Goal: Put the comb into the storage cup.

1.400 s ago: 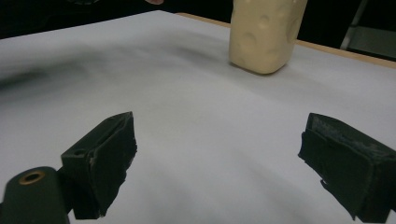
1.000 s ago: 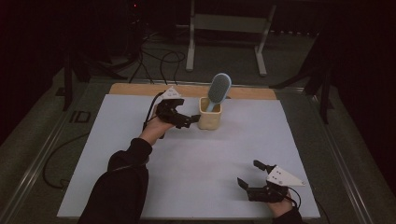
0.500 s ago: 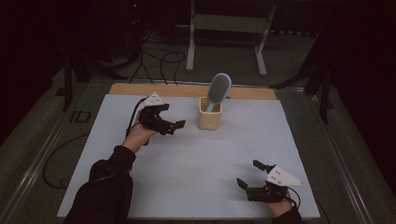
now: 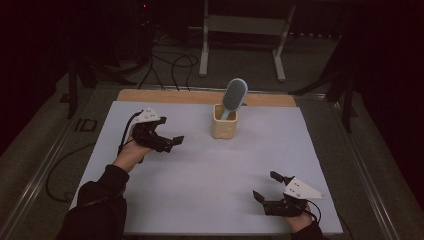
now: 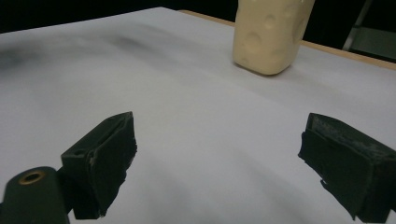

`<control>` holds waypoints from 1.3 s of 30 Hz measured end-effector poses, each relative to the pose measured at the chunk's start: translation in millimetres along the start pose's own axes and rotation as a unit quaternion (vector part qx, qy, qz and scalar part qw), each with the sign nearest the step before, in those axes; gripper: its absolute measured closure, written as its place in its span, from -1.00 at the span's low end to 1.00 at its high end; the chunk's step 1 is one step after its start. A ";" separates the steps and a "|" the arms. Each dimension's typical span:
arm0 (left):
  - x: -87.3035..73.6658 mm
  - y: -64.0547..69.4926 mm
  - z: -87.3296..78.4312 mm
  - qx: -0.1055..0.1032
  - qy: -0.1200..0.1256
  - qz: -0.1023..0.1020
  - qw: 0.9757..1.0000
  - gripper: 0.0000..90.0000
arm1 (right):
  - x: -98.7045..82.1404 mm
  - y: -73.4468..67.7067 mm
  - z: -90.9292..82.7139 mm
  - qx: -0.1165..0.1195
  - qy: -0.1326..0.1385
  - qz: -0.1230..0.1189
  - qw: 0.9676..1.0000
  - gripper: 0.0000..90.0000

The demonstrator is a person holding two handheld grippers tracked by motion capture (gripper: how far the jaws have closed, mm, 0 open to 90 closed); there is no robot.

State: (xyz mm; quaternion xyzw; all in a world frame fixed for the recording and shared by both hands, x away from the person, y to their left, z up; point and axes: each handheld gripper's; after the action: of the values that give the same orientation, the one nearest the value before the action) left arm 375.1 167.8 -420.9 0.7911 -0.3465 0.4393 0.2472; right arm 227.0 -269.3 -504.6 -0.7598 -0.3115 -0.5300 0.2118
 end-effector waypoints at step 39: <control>-110.2 18.1 -87.1 0.036 -0.023 -0.022 0.999 -1.00 | 1.1 -1.3 2.8 0.000 -0.006 -0.004 1.000 -0.77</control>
State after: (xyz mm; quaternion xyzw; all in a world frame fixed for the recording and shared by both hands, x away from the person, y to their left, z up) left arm 274.4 253.4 -471.9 0.8171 -0.3183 0.4273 0.2202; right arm 228.2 -266.3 -504.6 -0.7617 -0.3158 -0.5262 0.2079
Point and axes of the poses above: each handheld gripper's, and its own axes: z roughly forward along the jaws, x roughly out of its top, y roughly to its right
